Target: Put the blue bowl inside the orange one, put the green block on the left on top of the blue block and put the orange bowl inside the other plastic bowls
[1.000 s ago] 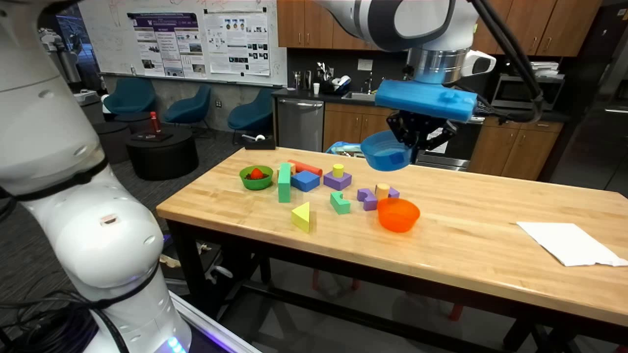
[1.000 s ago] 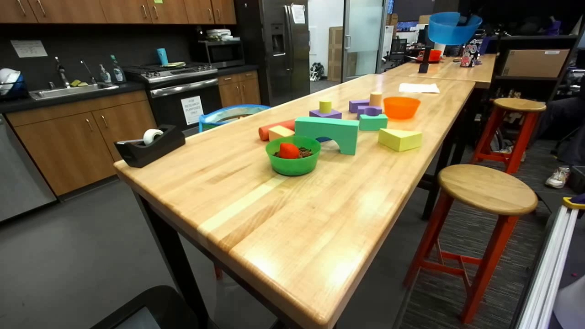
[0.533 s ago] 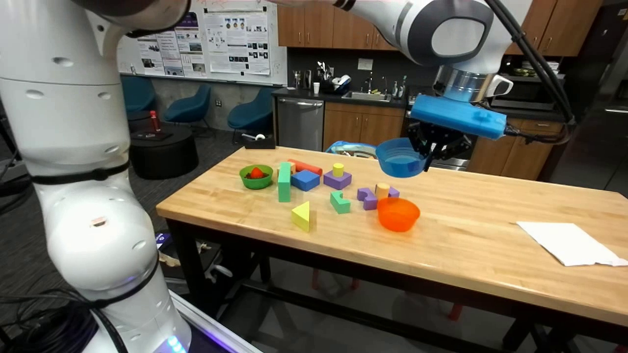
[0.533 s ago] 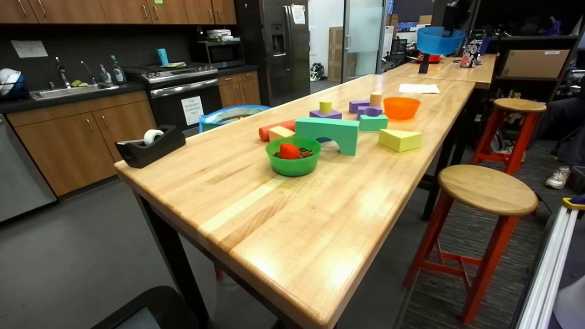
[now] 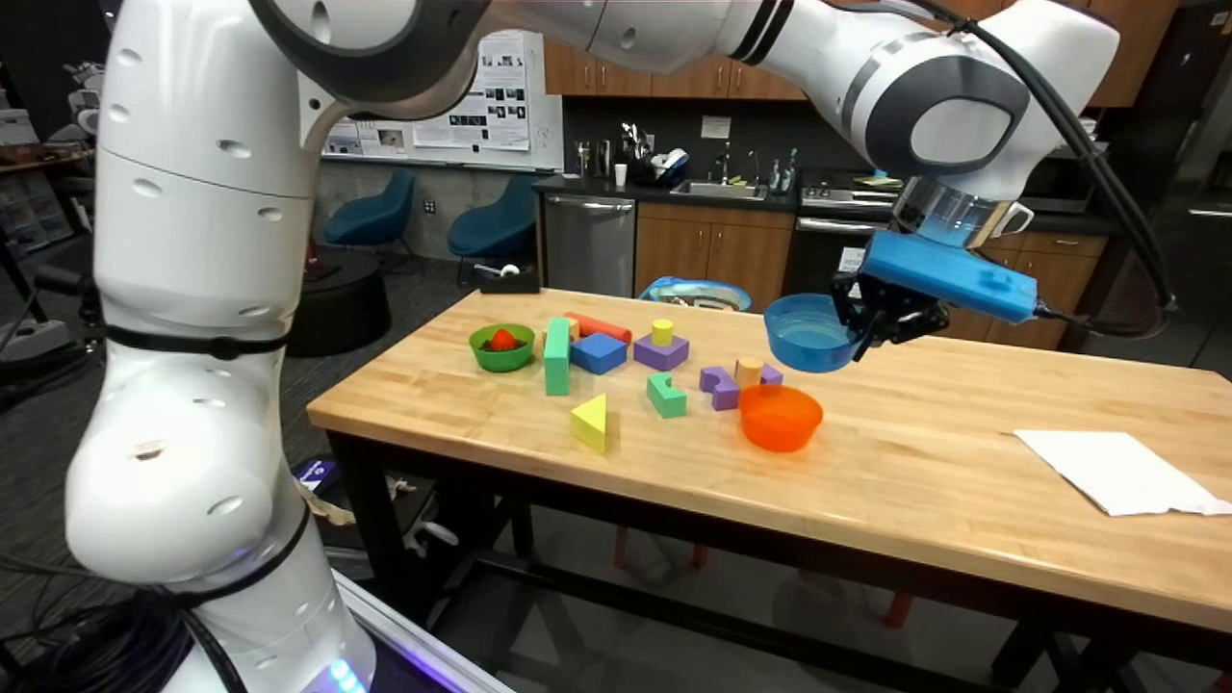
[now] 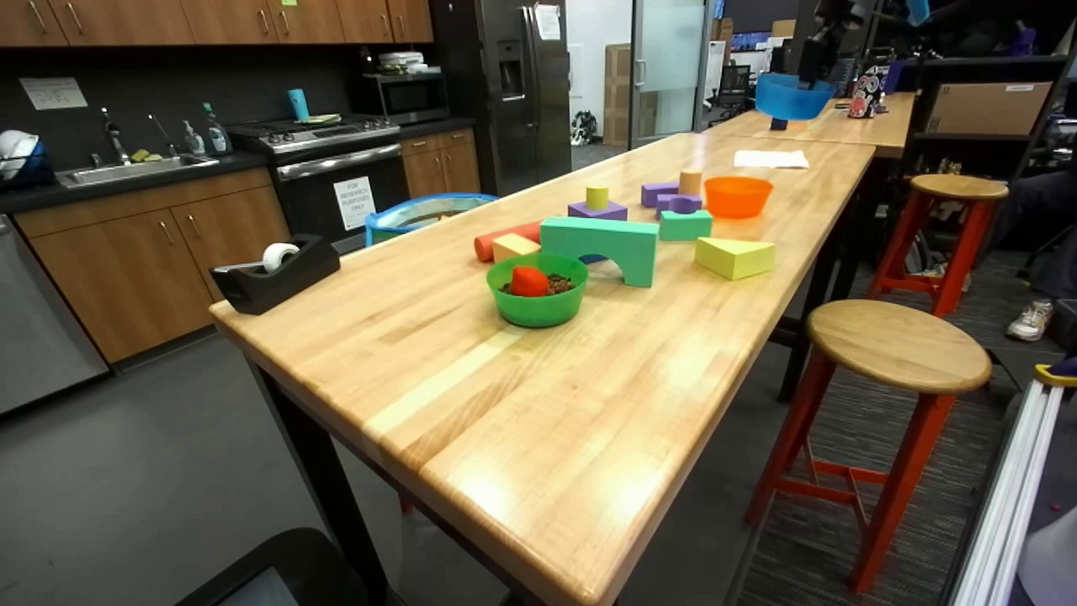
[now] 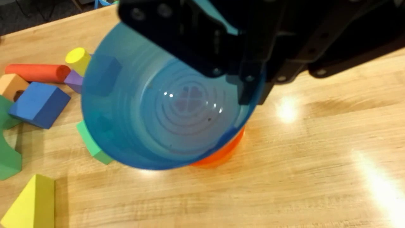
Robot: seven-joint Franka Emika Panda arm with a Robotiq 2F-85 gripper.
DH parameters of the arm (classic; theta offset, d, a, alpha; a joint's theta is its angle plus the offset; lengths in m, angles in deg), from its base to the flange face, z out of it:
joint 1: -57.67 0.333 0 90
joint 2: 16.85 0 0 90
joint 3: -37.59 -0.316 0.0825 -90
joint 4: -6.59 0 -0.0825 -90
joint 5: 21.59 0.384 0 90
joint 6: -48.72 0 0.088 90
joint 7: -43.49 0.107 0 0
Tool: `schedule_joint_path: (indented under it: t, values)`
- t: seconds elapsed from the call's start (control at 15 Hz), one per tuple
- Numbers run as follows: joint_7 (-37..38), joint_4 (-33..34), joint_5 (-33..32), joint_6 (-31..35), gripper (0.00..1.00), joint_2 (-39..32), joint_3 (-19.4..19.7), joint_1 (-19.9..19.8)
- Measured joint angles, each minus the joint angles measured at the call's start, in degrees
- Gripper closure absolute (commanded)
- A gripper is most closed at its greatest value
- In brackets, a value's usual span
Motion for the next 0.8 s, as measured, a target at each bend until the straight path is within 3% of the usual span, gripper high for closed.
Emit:
schedule_joint_path:
  t: [0.8]
  values:
    - [-4.0, -4.4, -0.5, 5.5, 0.99, -3.5, -7.1, -1.6]
